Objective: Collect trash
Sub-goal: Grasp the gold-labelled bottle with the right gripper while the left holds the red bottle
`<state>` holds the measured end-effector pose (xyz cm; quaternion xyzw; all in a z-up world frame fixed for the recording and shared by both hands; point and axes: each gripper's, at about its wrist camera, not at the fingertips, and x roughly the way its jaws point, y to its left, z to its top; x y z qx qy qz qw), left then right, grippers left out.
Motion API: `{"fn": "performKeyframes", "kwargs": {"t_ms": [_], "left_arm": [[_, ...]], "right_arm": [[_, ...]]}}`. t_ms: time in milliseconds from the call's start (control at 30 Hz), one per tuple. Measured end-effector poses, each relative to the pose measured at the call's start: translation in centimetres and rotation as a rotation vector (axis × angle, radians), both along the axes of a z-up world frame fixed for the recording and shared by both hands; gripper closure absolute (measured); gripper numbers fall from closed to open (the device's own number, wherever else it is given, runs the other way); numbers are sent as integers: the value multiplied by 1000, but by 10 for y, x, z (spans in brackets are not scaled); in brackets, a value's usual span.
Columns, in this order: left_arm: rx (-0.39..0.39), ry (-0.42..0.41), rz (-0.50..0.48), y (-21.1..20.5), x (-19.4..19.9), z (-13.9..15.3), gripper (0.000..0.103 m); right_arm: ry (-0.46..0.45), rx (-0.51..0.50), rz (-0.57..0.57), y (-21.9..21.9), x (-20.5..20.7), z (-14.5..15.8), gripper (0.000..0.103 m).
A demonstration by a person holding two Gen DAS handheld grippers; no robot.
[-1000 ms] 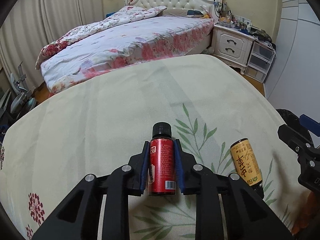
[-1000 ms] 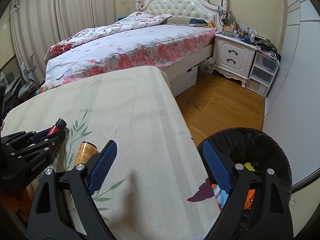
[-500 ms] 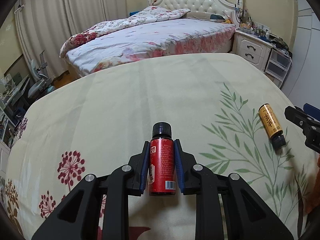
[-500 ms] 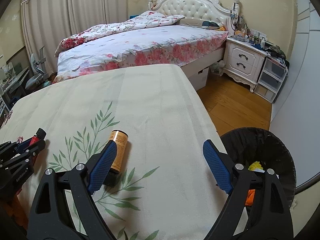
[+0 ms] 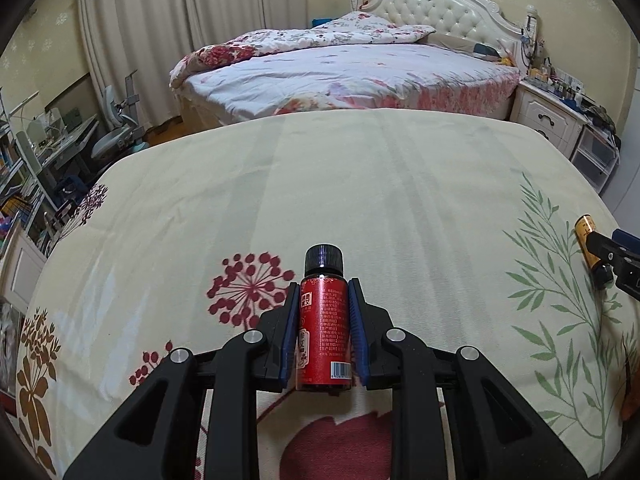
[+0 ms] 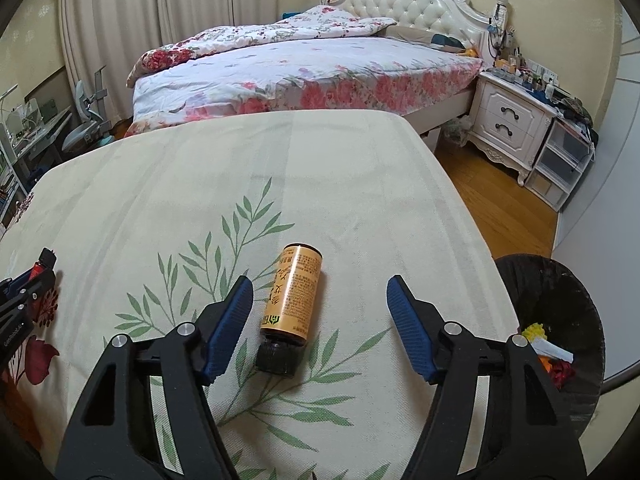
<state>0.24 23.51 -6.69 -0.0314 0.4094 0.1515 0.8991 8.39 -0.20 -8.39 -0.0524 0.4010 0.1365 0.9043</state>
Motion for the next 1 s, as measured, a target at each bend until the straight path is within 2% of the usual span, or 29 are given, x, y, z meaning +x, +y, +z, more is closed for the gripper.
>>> {"fn": "performKeyframes", "kwargs": {"t_ms": [167, 367, 533, 1000], "left_arm": [[-9, -10, 26, 9, -3, 2, 78], [-14, -9, 31, 8, -2, 1, 78], [-18, -6, 32, 8, 0, 1, 78], [-16, -15, 27, 6, -1, 0, 78]], "right_arm": [[19, -7, 4, 3, 3, -2, 45], [40, -16, 28, 7, 3, -5, 59], [47, -21, 41, 10, 1, -6, 80], [20, 7, 49, 0, -21, -1, 80]]}}
